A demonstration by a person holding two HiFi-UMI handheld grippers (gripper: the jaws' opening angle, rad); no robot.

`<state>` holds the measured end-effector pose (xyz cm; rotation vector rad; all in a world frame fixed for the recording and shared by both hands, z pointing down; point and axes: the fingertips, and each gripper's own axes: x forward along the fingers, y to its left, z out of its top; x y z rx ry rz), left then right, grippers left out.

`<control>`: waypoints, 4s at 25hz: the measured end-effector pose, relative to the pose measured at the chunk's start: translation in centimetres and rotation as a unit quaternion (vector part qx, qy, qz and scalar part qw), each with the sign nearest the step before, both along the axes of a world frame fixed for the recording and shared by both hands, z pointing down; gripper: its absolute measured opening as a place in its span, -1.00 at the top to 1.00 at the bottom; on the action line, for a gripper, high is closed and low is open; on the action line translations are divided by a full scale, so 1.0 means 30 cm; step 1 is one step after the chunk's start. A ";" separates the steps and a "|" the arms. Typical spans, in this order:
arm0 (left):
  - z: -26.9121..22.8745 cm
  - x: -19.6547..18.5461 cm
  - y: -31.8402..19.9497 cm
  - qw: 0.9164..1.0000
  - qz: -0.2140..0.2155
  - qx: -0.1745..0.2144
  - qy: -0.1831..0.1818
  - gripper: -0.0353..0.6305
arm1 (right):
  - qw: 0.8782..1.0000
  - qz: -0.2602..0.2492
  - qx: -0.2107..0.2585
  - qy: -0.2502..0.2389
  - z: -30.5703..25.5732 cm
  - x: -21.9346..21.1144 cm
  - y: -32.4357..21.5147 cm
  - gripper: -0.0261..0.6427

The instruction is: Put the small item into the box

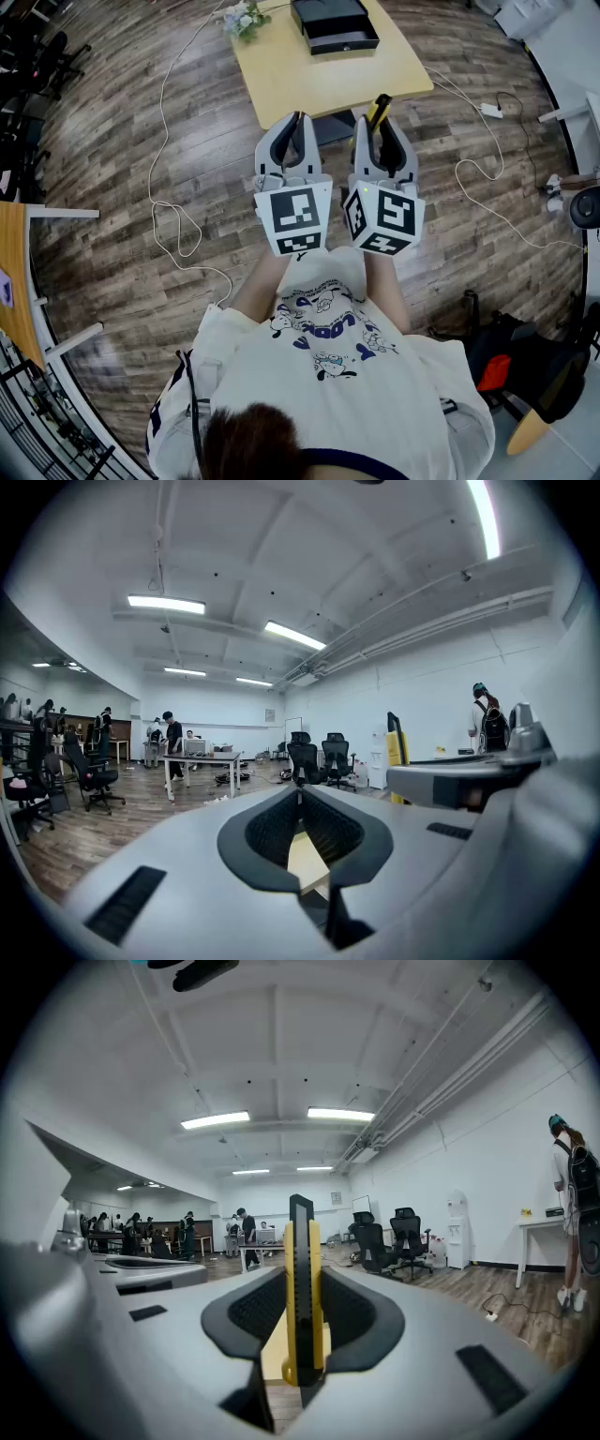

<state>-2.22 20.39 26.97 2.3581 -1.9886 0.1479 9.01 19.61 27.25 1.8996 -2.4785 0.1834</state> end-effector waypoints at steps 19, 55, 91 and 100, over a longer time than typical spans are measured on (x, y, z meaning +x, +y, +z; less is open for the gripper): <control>0.005 0.009 -0.145 1.000 0.000 -0.007 0.003 0.82 | 1.000 -0.006 -0.014 -0.003 0.031 -0.007 -0.152 0.54; 0.120 -0.022 -0.812 0.998 -0.023 -0.054 0.009 0.82 | 0.997 -0.029 -0.074 -0.008 0.160 -0.012 -0.839 0.54; 0.450 -0.027 -1.435 0.966 -0.167 -0.191 0.053 0.82 | 0.943 -0.251 -0.166 0.142 0.520 -0.040 -1.621 0.54; 0.559 -0.030 -1.431 0.956 -0.172 -0.229 0.070 0.82 | 0.903 -0.311 -0.199 0.218 0.663 -0.089 -1.616 0.54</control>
